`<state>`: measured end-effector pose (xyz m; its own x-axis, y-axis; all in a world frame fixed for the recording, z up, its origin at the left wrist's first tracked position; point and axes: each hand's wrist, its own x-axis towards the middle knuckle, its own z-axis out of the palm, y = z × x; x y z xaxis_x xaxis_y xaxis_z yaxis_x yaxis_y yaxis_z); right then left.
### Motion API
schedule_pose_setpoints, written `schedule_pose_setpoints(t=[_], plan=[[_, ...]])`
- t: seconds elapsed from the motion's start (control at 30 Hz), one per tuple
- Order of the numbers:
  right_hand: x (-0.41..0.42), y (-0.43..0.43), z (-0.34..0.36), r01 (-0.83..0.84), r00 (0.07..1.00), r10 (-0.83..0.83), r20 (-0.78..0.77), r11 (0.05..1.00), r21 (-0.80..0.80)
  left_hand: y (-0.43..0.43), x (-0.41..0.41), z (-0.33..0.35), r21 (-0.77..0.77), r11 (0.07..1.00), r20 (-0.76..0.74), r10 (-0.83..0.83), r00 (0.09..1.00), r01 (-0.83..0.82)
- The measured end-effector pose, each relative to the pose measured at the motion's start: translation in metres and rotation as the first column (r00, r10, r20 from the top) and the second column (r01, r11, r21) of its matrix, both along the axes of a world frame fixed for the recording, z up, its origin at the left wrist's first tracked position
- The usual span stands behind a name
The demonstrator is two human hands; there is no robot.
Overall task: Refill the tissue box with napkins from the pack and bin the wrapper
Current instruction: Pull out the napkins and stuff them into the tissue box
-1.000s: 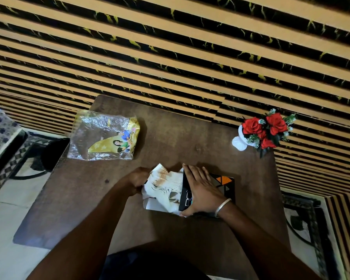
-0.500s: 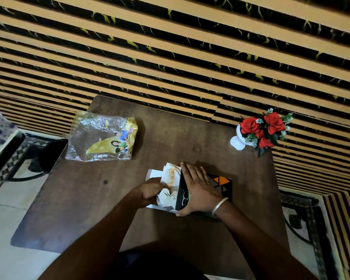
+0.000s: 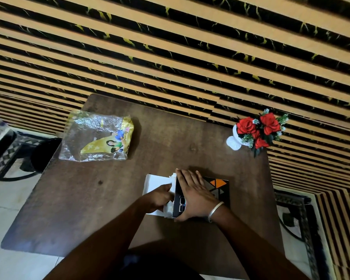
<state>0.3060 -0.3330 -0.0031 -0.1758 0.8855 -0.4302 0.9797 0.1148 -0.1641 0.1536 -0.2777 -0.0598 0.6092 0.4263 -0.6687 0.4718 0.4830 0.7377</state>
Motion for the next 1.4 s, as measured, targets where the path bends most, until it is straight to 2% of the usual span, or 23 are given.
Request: schedule_pose_setpoints(t=[0.2, 0.47, 0.53, 0.63, 0.77, 1.03, 1.13, 1.17, 1.23, 1.27, 1.37, 1.4], plan=[[-0.002, 0.0, 0.0, -0.002, 1.0, 0.002, -0.019, 1.0, 0.004, -0.008, 0.014, -0.007, 0.127, 0.992, 0.115, -0.032, 0.993, 0.017], [-0.002, 0.001, 0.001, 0.002, 0.999, -0.002, -0.038, 1.0, 0.018, -0.003, 0.021, -0.014, 0.235, 0.969, 0.095, -0.1, 0.991, 0.075], [-0.001, 0.001, 0.003, 0.005, 0.999, -0.004, -0.044, 1.0, 0.013, -0.004, 0.025, -0.015, 0.299, 0.951, 0.066, -0.106, 0.992, 0.082], [-0.005, 0.003, 0.002, 0.005, 0.999, -0.004, -0.044, 1.0, 0.022, -0.01, 0.016, -0.018, 0.375, 0.927, 0.032, -0.025, 0.999, 0.011], [-0.011, 0.004, -0.002, -0.003, 0.998, 0.004, -0.058, 1.0, 0.014, -0.013, -0.001, -0.023, 0.546, 0.837, -0.066, 0.093, 0.993, -0.042], [-0.005, 0.005, -0.001, 0.012, 0.999, -0.011, -0.035, 0.999, 0.032, -0.017, 0.0, -0.017, 0.614, 0.789, -0.084, 0.113, 0.99, -0.038], [-0.007, 0.006, -0.003, 0.0, 1.0, 0.001, -0.026, 1.0, 0.015, -0.018, 0.002, -0.029, 0.614, 0.788, -0.151, 0.069, 0.986, 0.039], [-0.006, 0.006, -0.002, 0.003, 1.0, -0.003, -0.023, 1.0, 0.017, -0.018, 0.004, -0.037, 0.651, 0.751, -0.199, 0.027, 0.98, 0.112], [-0.004, 0.006, -0.003, 0.003, 1.0, -0.003, -0.025, 1.0, 0.008, -0.016, 0.001, -0.043, 0.761, 0.572, -0.359, -0.021, 0.933, 0.306], [-0.004, 0.006, -0.003, 0.005, 1.0, -0.005, -0.027, 1.0, 0.002, -0.014, -0.002, -0.041, 0.808, 0.482, -0.384, -0.006, 0.923, 0.339], [-0.004, 0.006, -0.005, 0.009, 1.0, -0.009, -0.014, 1.0, 0.012, -0.014, -0.017, -0.028, 0.9, 0.324, -0.287, -0.063, 0.956, 0.292], [-0.004, 0.005, -0.005, 0.008, 1.0, -0.008, -0.009, 1.0, 0.018, -0.014, -0.021, -0.03, 0.924, 0.213, -0.297, -0.128, 0.946, 0.318]])
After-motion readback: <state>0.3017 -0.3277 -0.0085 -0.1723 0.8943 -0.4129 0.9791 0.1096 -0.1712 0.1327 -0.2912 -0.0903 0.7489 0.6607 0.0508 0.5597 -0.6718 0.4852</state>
